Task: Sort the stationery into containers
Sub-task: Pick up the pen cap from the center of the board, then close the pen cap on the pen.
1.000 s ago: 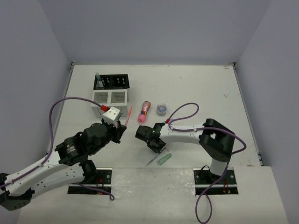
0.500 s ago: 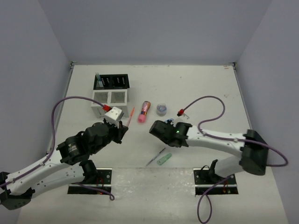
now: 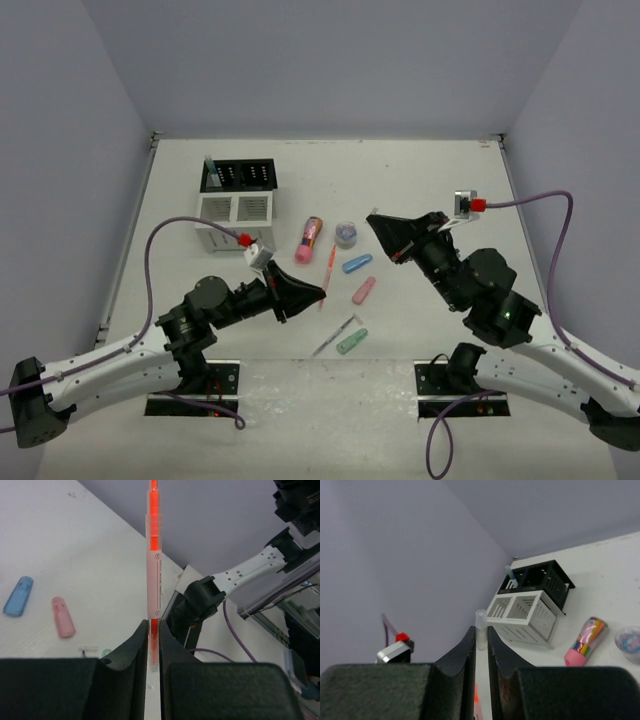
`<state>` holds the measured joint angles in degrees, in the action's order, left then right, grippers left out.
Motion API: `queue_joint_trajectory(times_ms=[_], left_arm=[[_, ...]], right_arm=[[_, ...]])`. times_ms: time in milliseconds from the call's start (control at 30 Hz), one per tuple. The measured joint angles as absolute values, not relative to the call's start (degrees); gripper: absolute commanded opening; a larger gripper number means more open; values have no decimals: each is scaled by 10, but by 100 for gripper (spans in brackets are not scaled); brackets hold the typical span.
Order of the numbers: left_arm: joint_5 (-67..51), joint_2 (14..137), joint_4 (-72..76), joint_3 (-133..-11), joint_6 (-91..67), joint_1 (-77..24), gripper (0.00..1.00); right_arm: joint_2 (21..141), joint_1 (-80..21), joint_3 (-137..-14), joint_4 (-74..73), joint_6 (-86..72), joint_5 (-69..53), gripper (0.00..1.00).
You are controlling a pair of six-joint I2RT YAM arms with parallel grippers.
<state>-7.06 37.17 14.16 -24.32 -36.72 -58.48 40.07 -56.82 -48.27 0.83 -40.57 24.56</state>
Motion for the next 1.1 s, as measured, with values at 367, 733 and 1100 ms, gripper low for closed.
queue_joint_trajectory(times_ms=[367, 733, 1100], left_arm=[[-140, 405, 308, -207, -434, -586, 0], [-157, 418, 343, -207, -439, -591, 0], [-158, 423, 346, -207, -439, -593, 0]], right_arm=[[388, -568, -445, 140, -287, 85, 0], [420, -568, -432, 150, -285, 32, 0], [428, -568, -424, 159, -292, 17, 0]])
